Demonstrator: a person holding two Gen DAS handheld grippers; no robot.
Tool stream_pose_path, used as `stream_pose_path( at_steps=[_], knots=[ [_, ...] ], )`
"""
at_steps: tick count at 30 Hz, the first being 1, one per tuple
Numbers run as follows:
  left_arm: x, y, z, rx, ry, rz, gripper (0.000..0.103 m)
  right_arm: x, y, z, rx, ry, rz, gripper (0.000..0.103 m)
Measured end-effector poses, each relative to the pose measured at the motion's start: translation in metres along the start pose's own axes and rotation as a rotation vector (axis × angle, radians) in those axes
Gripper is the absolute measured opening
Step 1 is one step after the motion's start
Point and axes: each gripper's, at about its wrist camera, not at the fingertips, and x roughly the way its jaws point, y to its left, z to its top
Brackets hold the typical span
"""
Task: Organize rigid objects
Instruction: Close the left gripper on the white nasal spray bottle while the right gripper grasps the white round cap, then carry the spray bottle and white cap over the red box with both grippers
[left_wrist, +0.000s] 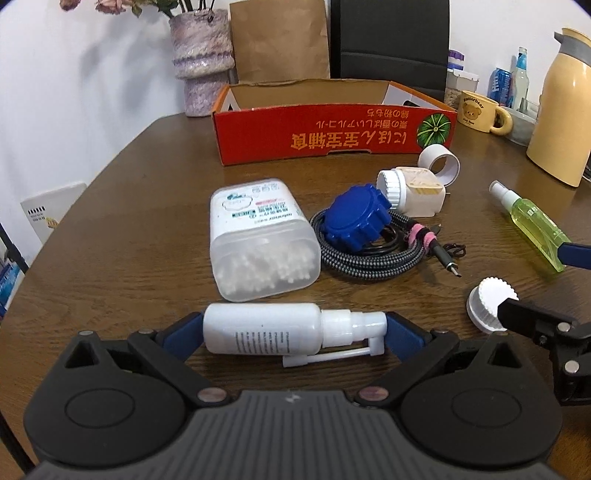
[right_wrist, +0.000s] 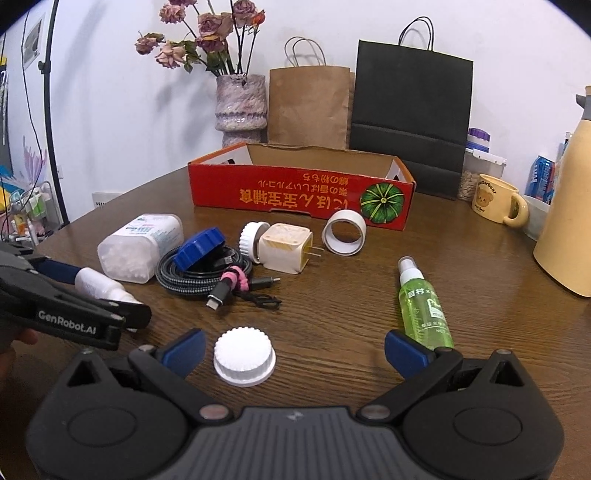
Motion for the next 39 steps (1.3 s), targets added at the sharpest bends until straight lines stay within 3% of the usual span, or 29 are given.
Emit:
stream_pose_path(
  at_steps=[4, 23, 29, 31, 32, 39],
  knots=[
    [0.002, 0.005, -0.002, -0.045, -0.003, -0.005, 0.102, 0.005, 0.004, 0.0, -0.012, 0.014, 0.004, 0.103],
    [-0.003, 0.008, -0.01, -0.075, -0.056, 0.023, 0.099, 0.016, 0.015, -0.002, -0.037, 0.03, 0.03, 0.1],
    [-0.006, 0.008, -0.011, -0.076, -0.075, 0.025, 0.099, 0.02, 0.018, -0.002, -0.04, 0.042, 0.051, 0.073],
    [-0.008, 0.008, -0.011, -0.078, -0.082, 0.028, 0.099, 0.018, 0.018, -0.002, -0.037, 0.032, 0.071, 0.043],
    [-0.008, 0.008, -0.011, -0.079, -0.084, 0.03, 0.099, 0.018, 0.018, -0.002, -0.035, 0.029, 0.074, 0.04],
    [-0.015, 0.01, -0.011, -0.099, -0.108, 0.034, 0.099, 0.012, 0.019, -0.001, -0.041, -0.009, 0.057, 0.039]
  ],
)
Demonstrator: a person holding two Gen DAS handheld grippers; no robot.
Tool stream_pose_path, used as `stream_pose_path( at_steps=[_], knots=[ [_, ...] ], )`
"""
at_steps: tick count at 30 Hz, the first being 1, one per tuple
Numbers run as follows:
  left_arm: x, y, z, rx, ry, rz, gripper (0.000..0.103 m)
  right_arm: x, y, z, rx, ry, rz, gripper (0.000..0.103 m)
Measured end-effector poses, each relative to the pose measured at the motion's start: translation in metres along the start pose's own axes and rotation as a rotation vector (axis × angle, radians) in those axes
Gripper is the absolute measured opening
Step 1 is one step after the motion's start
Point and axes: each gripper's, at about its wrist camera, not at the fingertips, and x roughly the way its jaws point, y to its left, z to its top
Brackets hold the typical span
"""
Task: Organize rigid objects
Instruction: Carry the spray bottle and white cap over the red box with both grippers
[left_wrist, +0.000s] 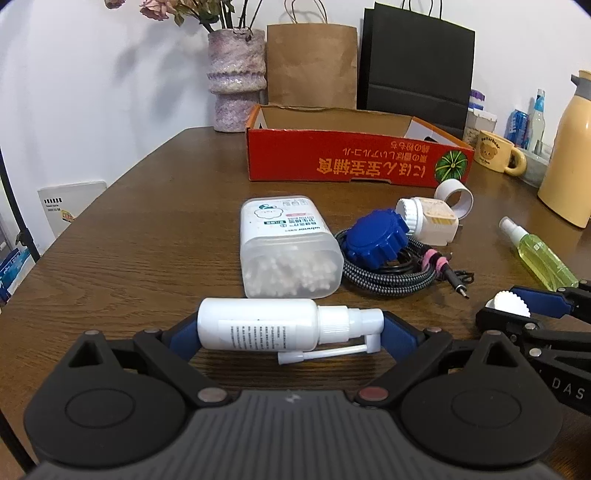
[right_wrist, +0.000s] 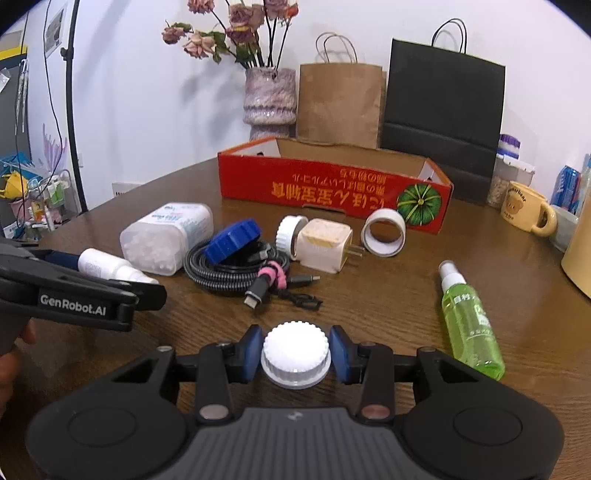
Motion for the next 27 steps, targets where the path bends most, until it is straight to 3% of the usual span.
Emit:
stream_pose_path(
  at_steps=[14, 27],
  knots=[
    [-0.02, -0.005, 0.011, -0.023, -0.059, 0.003, 0.098, -0.021, -0.012, 0.014, 0.036, -0.091, -0.001, 0.039],
    [-0.035, -0.011, 0.058, -0.045, -0.149, -0.01, 0.098, -0.026, -0.029, 0.054, 0.071, -0.185, 0.013, 0.039]
  ],
)
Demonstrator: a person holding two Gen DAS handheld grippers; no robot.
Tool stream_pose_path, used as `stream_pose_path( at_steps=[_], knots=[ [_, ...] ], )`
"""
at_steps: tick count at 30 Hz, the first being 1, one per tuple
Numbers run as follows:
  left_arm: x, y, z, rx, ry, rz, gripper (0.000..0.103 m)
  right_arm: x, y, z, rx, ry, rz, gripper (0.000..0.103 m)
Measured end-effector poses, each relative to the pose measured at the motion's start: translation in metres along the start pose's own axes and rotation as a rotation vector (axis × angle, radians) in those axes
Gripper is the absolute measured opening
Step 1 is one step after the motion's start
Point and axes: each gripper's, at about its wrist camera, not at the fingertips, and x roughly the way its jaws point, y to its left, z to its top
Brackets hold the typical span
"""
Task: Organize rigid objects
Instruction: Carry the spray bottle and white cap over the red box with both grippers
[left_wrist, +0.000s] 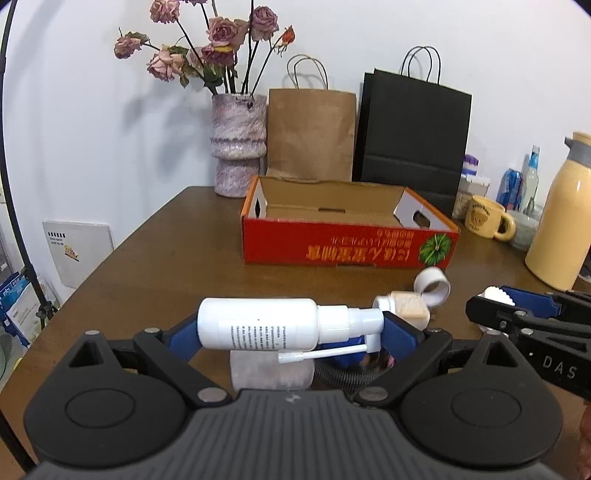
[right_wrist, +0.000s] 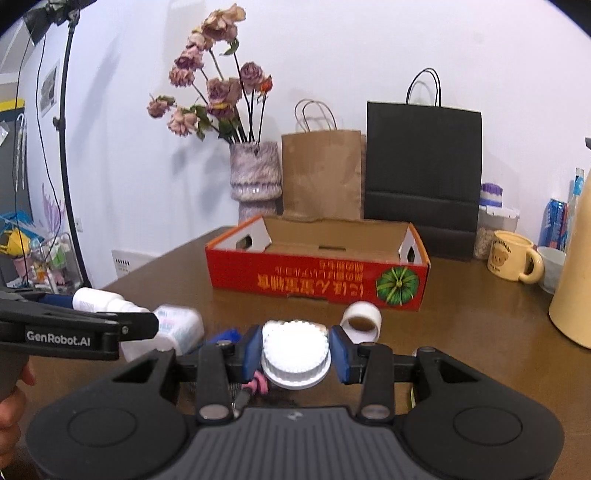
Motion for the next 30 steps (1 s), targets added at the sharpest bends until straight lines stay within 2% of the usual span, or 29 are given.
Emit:
stream_pose_path(
  at_steps=[17, 30],
  knots=[
    [0.033, -0.01, 0.072, -0.034, -0.074, 0.006, 0.098, 0.045, -0.02, 0.053, 0.025, -0.052, -0.002, 0.039],
    [0.088, -0.011, 0.113, -0.064, -0.061, 0.006, 0.098, 0.11, -0.039, 0.088, 0.034, -0.008, 0.021, 0.039]
  ],
)
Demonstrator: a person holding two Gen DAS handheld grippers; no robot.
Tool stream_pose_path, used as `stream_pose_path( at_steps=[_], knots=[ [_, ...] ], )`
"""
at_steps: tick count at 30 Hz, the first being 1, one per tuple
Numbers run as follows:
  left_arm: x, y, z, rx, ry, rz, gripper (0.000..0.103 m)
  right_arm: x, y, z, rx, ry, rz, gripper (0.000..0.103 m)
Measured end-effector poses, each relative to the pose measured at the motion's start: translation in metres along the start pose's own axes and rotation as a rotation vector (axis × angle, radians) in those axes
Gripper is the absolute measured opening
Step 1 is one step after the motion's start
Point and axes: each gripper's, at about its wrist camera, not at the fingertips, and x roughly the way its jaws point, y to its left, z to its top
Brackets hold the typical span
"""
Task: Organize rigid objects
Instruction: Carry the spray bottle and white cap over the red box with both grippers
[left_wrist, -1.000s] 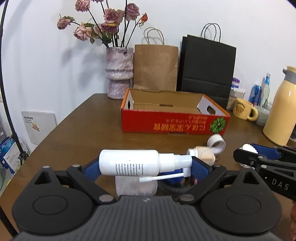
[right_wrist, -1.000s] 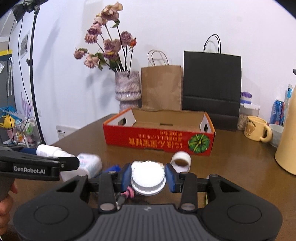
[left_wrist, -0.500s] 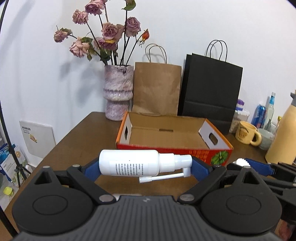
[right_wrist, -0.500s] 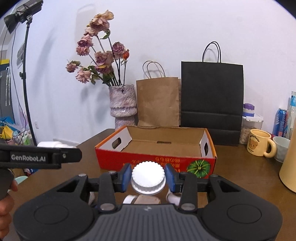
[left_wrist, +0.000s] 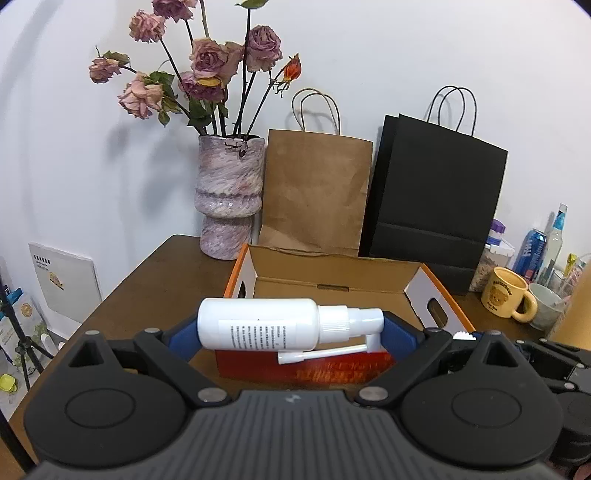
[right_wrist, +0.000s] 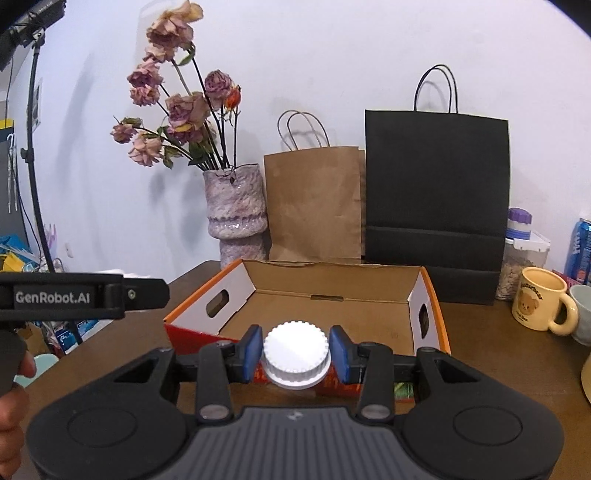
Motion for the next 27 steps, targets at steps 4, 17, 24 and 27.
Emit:
stream_pose_path(
  at_steps=[4, 17, 24, 27],
  knots=[
    [0.022, 0.0, 0.014, -0.006, 0.006, 0.0, 0.098, 0.02, -0.004, 0.009, 0.003, 0.015, -0.002, 0.039],
    [0.094, 0.0, 0.052, -0.032, 0.031, 0.056, 0.098, 0.082, -0.033, 0.049, 0.018, 0.043, -0.018, 0.039],
    [0.123, -0.001, 0.046, -0.033, 0.05, 0.072, 0.098, 0.113, -0.045, 0.048, 0.02, 0.084, -0.005, 0.039],
    [0.132, 0.0, 0.04, -0.041, 0.061, 0.08, 0.098, 0.123, -0.048, 0.042, 0.016, 0.098, -0.015, 0.039]
  ],
)
